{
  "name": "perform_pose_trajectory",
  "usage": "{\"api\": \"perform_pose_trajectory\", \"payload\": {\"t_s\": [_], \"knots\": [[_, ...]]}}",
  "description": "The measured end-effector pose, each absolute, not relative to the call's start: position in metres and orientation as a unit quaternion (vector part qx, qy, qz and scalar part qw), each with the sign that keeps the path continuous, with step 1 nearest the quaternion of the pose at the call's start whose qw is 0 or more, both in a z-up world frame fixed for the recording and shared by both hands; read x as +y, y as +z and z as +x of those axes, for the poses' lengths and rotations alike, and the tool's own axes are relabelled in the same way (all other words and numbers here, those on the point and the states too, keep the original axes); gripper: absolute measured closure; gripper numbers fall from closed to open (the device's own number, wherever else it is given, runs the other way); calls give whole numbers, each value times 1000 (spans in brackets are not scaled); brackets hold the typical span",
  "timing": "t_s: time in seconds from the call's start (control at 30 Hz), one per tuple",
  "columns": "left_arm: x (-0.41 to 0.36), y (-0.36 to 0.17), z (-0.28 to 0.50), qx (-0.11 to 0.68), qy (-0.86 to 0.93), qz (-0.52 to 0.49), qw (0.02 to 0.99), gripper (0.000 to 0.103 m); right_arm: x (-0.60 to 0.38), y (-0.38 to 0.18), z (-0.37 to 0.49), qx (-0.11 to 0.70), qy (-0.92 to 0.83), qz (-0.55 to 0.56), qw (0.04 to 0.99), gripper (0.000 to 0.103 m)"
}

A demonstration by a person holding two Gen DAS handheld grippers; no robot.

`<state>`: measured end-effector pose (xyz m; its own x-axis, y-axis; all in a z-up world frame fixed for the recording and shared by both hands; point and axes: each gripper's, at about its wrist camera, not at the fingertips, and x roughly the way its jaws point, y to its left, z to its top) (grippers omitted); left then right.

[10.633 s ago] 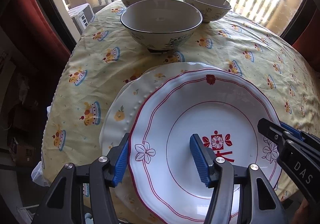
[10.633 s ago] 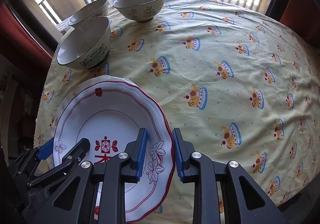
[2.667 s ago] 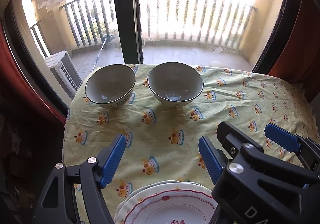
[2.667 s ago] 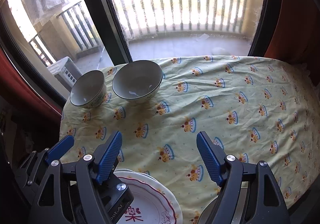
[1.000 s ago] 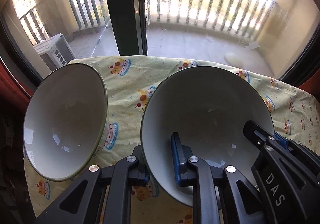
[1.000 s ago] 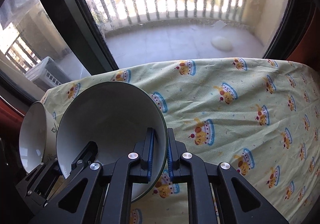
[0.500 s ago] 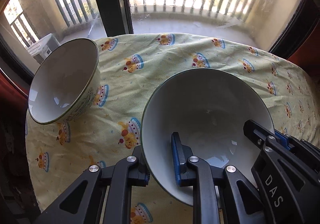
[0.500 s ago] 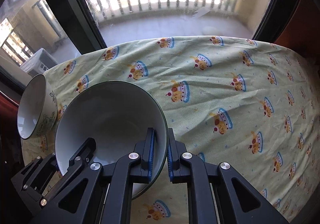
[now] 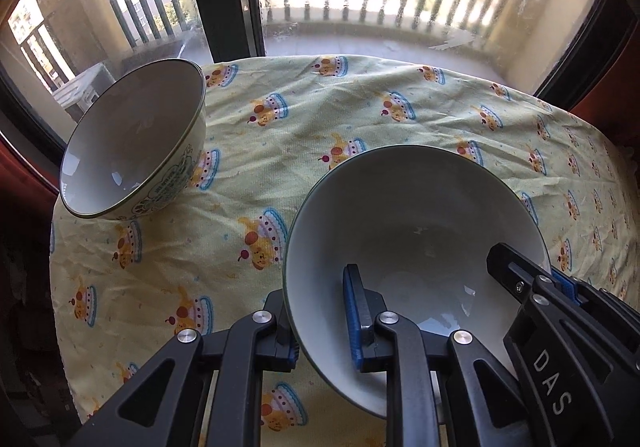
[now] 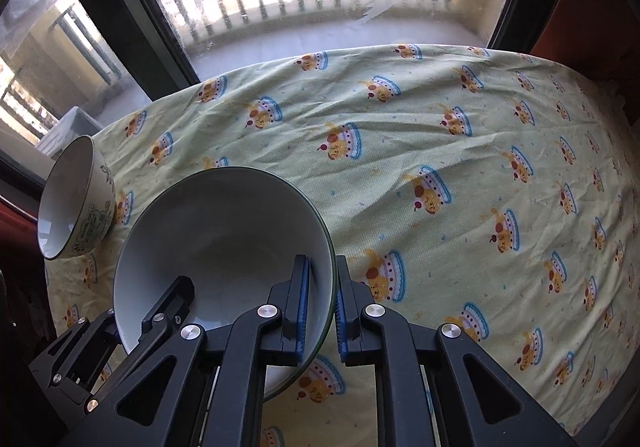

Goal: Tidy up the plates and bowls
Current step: 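Lift the white bowl with both tools and carry it toward the placed bowl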

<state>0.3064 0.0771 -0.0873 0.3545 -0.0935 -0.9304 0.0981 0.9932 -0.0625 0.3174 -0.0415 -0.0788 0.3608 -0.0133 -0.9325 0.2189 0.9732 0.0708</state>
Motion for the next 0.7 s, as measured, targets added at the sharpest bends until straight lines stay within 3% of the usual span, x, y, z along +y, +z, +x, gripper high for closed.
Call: {"api": "perform_pose_trajectory", "payload": {"t_s": [0.13,0.2,0.7], "knots": [[78,-89,310,556,-53,4,830,78,-42,-81,320,555,-74,95,823,82],[77,-87,310,551,-56,9,833,83,-44,-84,323,554,-70,104,823,78],[66,-64,283,545,-37,12,838,82,-53,-60,296,540,-47,108,834,83]]}}
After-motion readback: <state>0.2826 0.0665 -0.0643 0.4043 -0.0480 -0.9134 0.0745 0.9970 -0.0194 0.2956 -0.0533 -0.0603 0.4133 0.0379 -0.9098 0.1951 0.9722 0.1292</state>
